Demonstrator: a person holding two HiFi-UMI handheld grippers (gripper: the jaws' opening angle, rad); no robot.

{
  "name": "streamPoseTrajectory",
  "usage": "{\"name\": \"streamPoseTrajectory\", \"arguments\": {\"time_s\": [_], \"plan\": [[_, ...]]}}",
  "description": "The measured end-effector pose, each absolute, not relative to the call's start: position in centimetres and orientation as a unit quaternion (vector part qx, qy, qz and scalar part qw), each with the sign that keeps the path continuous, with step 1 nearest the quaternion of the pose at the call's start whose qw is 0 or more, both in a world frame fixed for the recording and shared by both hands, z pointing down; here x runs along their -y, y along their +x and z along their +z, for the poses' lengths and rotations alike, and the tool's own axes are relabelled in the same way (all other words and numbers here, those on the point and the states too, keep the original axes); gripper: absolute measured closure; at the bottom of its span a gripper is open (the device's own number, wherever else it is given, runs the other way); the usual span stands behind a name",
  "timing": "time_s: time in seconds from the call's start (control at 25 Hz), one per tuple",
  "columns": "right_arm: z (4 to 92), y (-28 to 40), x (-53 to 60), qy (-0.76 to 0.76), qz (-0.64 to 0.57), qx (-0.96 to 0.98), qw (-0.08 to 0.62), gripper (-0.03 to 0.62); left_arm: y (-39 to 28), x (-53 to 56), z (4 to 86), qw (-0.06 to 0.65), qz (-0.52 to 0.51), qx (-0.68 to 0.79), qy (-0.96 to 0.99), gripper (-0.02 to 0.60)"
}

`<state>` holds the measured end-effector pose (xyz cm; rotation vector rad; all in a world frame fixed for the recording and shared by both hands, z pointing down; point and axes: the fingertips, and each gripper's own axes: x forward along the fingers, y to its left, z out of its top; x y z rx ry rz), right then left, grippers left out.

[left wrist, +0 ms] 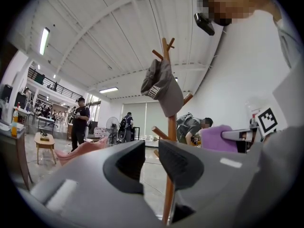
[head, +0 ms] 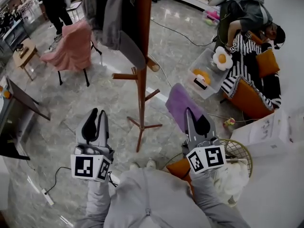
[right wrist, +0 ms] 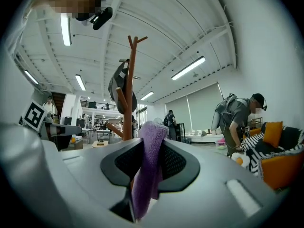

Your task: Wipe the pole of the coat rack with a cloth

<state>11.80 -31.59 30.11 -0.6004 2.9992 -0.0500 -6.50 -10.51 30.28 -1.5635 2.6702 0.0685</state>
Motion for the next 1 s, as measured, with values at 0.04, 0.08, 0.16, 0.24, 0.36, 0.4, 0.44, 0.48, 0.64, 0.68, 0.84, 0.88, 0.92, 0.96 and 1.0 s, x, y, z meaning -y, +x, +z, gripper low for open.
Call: {"name": "streamPoseTrajectory", "arguments": {"time_s": [0.04,0.08,0.16,0.24,0.36,0.4,0.44,0.48,0.64,0.68,0.84,0.88,0.92,0.96,1.0], "plan": [[30.0,11.5,31.5,-0.194,-0.017,-0.980,0.045,0.514,-6.5,10.6,30.1,0.026,0.024,-0.862,-0.506,0.492],[30.0,11.2,31.5,-0.193,-0.018,-0.980,0.048,0.513,-6.5,10.8,29.9,0.029,0.025,-0.861,-0.507,0.492],[29.7,10.6,31.4,-0.191,-0.019,-0.980,0.054,0.513,-6.6,11.1,29.6,0.034,0.027,-0.859,-0.510,0.492],[29.6,10.1,31.3,-0.188,-0.022,-0.980,0.060,0.513,-6.7,11.3,29.4,0.038,0.028,-0.858,-0.512,0.492],[29.1,9.6,31.1,-0.188,-0.017,-0.980,0.063,0.513,-6.9,11.4,29.0,0.041,0.029,-0.857,-0.513,0.492],[28.9,9.6,31.0,-0.188,-0.016,-0.980,0.064,0.513,-7.0,11.4,28.9,0.042,0.029,-0.856,-0.514,0.492],[28.9,9.5,31.0,-0.189,-0.015,-0.980,0.065,0.513,-7.0,11.3,28.8,0.042,0.029,-0.856,-0.515,0.492],[28.8,9.5,30.9,-0.189,-0.015,-0.980,0.066,0.513,-7.1,11.3,28.7,0.043,0.029,-0.856,-0.515,0.492],[28.8,9.3,30.9,-0.191,-0.012,-0.979,0.065,0.513,-7.2,11.4,28.7,0.042,0.028,-0.854,-0.517,0.492],[28.8,9.4,30.9,-0.191,-0.012,-0.979,0.065,0.513,-7.2,11.4,28.8,0.042,0.028,-0.854,-0.518,0.492],[29.0,9.4,30.5,-0.195,-0.007,-0.979,0.061,0.514,-7.2,11.2,28.9,0.042,0.029,-0.852,-0.521,0.492],[29.0,9.5,30.5,-0.195,-0.006,-0.979,0.060,0.514,-7.1,11.3,29.0,0.042,0.029,-0.851,-0.522,0.492],[29.1,9.6,30.5,-0.196,-0.006,-0.979,0.059,0.514,-7.0,11.3,29.0,0.042,0.029,-0.851,-0.523,0.492],[29.2,9.7,30.5,-0.196,-0.007,-0.979,0.059,0.514,-6.9,11.4,29.1,0.041,0.030,-0.851,-0.523,0.492],[29.3,9.8,30.5,-0.197,-0.007,-0.979,0.059,0.514,-6.9,11.4,29.2,0.041,0.030,-0.850,-0.524,0.492]]}}
